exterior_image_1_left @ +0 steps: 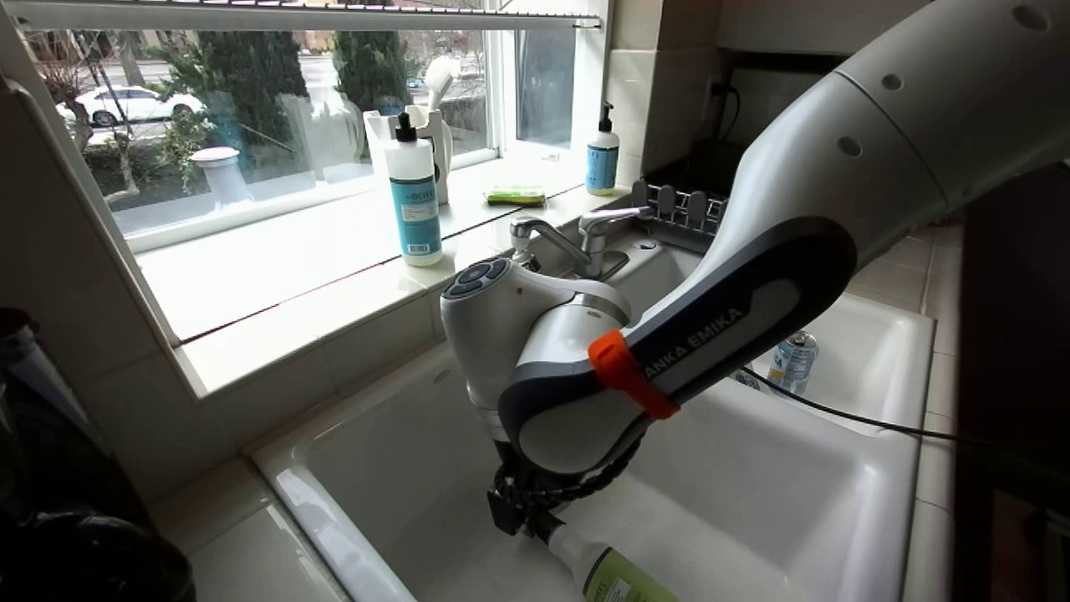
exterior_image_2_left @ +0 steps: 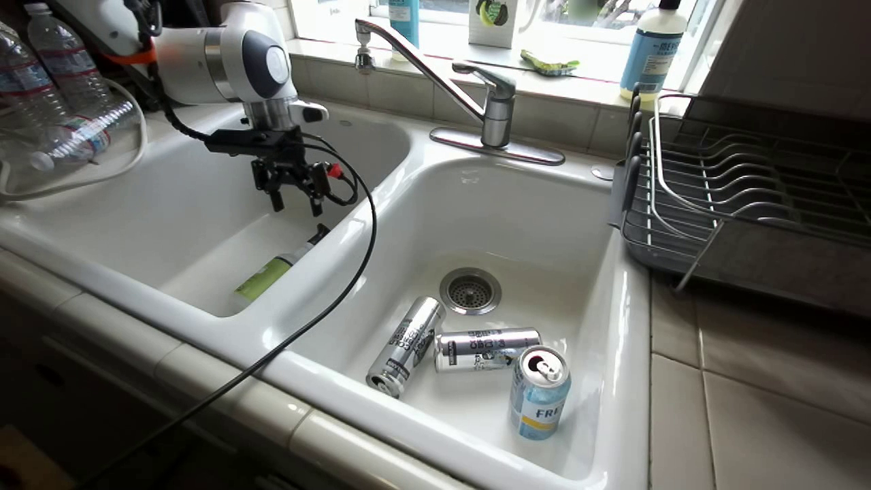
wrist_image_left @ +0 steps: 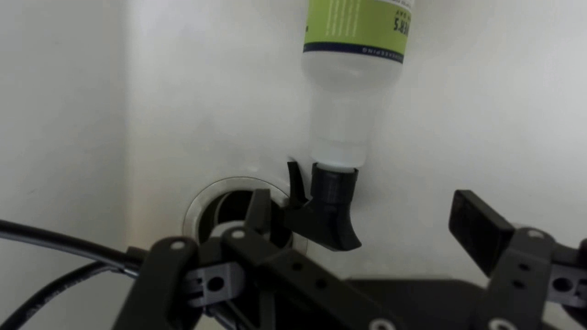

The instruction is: Take the bottle out of the sink

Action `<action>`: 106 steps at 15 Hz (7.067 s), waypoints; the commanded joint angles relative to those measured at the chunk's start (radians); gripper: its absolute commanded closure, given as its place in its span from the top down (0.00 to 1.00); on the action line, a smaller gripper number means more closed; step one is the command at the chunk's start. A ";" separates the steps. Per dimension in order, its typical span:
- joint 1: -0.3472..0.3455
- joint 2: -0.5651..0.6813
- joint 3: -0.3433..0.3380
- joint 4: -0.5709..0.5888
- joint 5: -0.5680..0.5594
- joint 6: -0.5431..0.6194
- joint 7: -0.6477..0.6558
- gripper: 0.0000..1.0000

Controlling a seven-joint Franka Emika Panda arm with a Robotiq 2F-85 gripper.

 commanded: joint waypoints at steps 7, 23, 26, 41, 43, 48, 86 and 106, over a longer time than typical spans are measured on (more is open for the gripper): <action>0.016 0.032 -0.034 -0.037 0.012 0.107 -0.024 1.00; 0.057 0.134 -0.105 -0.064 0.014 0.367 0.009 0.64; 0.066 0.139 -0.113 -0.061 0.015 0.384 0.012 0.39; 0.076 0.034 -0.116 -0.165 0.084 0.765 -0.002 0.11; 0.079 -0.012 -0.126 -0.213 0.098 0.848 -0.008 0.11; 0.048 -0.138 -0.089 -0.339 0.151 1.028 -0.076 0.11; 0.172 -0.336 -0.161 -0.047 0.138 1.330 -0.387 0.11; 0.190 -0.078 -0.265 0.295 0.157 1.133 -0.425 0.11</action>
